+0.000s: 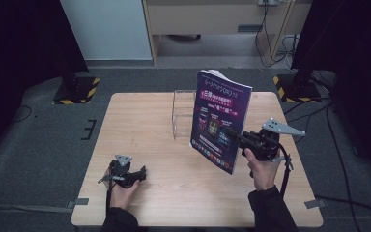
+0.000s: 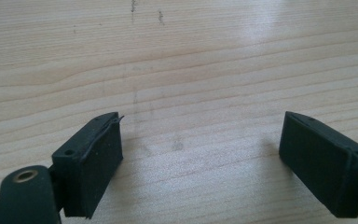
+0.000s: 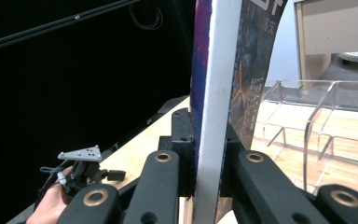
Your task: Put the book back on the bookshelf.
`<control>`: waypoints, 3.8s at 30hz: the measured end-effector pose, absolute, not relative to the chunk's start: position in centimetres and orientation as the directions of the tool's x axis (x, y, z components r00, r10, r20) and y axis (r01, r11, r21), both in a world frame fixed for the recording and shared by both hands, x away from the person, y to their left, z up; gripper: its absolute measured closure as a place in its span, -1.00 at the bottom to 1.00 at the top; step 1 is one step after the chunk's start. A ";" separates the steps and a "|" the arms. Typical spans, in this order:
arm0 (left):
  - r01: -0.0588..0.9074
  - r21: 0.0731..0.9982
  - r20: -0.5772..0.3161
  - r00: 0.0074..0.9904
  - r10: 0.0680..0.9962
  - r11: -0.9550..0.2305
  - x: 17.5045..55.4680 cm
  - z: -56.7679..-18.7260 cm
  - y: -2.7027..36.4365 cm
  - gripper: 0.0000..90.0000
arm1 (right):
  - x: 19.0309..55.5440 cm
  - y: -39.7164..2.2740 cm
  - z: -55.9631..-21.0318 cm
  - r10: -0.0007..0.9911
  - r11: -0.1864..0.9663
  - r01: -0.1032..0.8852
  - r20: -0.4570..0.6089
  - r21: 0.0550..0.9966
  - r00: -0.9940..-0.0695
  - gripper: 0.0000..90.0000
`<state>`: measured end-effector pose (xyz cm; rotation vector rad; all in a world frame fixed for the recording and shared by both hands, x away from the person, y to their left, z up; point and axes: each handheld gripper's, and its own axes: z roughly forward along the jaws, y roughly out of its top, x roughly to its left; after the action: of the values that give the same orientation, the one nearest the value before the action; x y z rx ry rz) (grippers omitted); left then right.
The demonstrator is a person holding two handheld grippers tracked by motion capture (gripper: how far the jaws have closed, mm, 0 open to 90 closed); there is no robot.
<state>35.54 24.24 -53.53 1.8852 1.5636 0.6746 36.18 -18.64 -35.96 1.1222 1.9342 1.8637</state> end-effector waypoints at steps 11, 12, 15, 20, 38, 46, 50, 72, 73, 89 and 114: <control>0.685 0.717 0.010 0.179 0.984 -0.132 35.6 -53.5 24.2 -0.76 | 37.0 -19.6 -35.0 0.688 -0.115 0.336 0.319 0.935 -0.652 0.84; 0.685 0.717 0.011 0.180 0.984 -0.133 35.6 -53.5 24.2 -0.76 | 37.1 -19.7 -34.9 0.693 -0.116 0.331 0.316 0.936 -0.649 0.84; 0.685 0.716 0.011 0.179 0.984 -0.133 35.6 -53.5 24.2 -0.76 | 37.3 -20.0 -34.5 0.708 -0.111 0.318 0.299 0.942 -0.639 0.84; 0.685 0.717 0.012 0.178 0.984 -0.133 35.6 -53.5 24.2 -0.77 | 37.7 -20.8 -33.9 0.721 -0.127 0.311 0.303 0.942 -0.623 0.84; 0.685 0.717 0.012 0.178 0.984 -0.132 35.6 -53.5 24.2 -0.77 | 38.8 -22.9 -32.9 0.771 -0.153 0.293 0.300 0.944 -0.562 0.84; 0.685 0.716 0.012 0.178 0.984 -0.133 35.6 -53.5 24.2 -0.77 | 39.3 -23.8 -32.7 0.787 -0.160 0.286 0.297 0.945 -0.540 0.84; 0.685 0.717 0.012 0.178 0.984 -0.133 35.6 -53.5 24.2 -0.77 | 39.6 -24.2 -32.7 0.800 -0.159 0.288 0.294 0.944 -0.523 0.84; 0.685 0.717 0.011 0.177 0.984 -0.131 35.6 -53.6 24.2 -0.77 | 42.5 -24.3 -33.9 0.841 -0.172 0.277 0.287 0.945 -0.458 0.84; 0.685 0.717 0.010 0.178 0.984 -0.131 35.6 -53.6 24.2 -0.77 | 42.7 -24.2 -34.0 0.843 -0.172 0.277 0.287 0.945 -0.455 0.84; 0.685 0.716 0.011 0.179 0.984 -0.133 35.6 -53.5 24.2 -0.78 | 45.1 -23.0 -36.8 0.877 -0.153 0.287 0.264 0.945 -0.401 0.84; 0.684 0.718 0.010 0.177 0.984 -0.130 35.6 -53.6 24.2 -0.78 | 46.6 -20.5 -39.9 0.907 -0.115 0.282 0.216 0.953 -0.361 0.84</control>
<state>35.62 24.17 -53.56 1.8826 1.5669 0.6737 46.58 -20.47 -39.94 1.3204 1.6215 1.5071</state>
